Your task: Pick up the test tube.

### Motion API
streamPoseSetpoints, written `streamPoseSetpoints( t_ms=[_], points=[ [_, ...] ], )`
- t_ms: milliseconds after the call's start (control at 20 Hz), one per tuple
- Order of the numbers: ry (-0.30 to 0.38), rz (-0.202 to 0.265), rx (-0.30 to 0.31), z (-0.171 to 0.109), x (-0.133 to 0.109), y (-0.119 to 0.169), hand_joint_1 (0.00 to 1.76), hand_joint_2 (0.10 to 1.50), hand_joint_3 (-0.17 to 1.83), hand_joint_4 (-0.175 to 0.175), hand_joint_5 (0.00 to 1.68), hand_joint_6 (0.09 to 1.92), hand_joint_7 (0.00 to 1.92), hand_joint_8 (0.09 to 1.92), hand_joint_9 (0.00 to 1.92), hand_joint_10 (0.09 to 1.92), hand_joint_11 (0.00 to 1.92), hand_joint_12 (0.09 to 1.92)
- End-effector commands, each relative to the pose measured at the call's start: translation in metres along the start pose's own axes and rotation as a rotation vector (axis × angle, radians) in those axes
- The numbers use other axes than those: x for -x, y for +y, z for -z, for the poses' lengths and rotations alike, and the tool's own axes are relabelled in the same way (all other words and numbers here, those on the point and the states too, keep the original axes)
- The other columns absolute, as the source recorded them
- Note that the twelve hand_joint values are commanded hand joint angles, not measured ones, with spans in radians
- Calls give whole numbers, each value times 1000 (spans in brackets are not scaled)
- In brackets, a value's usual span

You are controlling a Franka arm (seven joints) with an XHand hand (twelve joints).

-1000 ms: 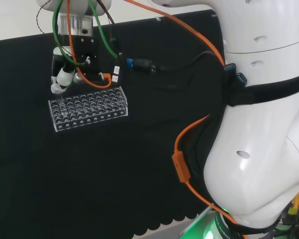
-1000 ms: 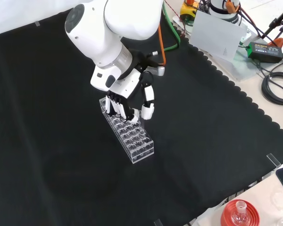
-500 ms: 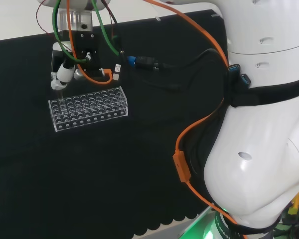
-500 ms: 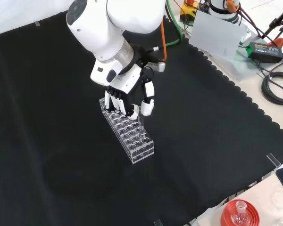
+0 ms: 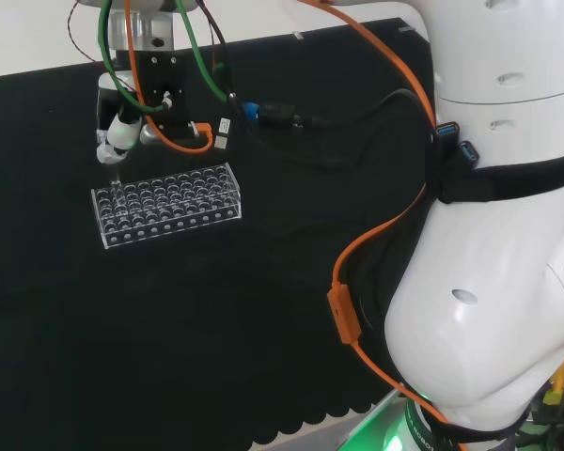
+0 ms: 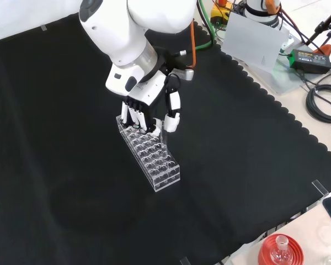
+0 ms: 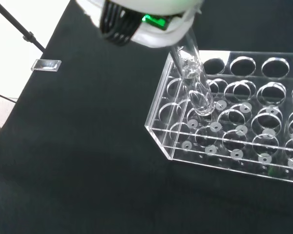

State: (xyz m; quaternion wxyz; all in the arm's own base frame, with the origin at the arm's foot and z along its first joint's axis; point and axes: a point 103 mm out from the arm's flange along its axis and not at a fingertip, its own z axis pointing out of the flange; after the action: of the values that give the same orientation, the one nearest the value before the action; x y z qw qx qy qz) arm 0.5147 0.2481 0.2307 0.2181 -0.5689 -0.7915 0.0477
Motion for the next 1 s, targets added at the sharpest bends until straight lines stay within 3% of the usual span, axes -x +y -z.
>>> streamPoseSetpoints(
  t_ms=[50,1000],
  points=[
    [-15,2,8,7,-1,-5,1196,693,599,-169,1258,665,1375,580,1120,607,660,1319],
    [-94,34,88,53,-15,-42,1197,682,618,-174,1261,666,1379,577,1121,608,664,1317]
  ],
)
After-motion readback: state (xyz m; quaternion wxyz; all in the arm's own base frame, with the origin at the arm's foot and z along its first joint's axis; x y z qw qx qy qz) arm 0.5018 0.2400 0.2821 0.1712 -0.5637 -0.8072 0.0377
